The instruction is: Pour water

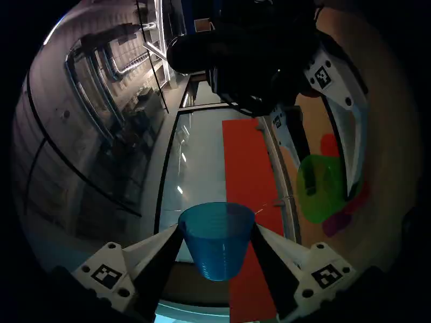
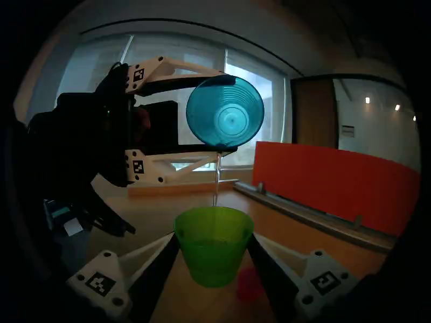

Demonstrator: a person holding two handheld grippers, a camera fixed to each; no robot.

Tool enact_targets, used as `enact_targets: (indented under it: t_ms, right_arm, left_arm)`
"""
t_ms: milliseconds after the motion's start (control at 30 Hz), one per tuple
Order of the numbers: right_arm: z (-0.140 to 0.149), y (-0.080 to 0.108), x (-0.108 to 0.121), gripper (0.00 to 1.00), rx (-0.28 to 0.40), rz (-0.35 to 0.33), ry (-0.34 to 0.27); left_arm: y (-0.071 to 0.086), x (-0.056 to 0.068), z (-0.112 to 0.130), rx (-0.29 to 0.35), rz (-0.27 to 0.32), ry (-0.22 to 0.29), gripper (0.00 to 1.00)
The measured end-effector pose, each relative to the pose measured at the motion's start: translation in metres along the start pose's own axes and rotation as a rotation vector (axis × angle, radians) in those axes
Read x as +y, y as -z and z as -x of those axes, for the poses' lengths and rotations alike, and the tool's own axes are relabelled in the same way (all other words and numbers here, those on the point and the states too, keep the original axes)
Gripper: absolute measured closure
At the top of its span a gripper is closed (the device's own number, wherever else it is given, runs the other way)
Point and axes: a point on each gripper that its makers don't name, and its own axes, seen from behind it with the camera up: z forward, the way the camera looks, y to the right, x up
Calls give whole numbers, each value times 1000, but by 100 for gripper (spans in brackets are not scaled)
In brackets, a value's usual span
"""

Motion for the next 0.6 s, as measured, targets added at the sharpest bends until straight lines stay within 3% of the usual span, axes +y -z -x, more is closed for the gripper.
enact_targets:
  t_ms: [200,600]
  right_arm:
    - [0,1,1,11,1,1,-1]
    - [0,1,3,11,2,6,-1]
  left_arm:
    - [-1,1,-3,2,-5,-24,14]
    - [-1,6,-4,1,2,-16,14]
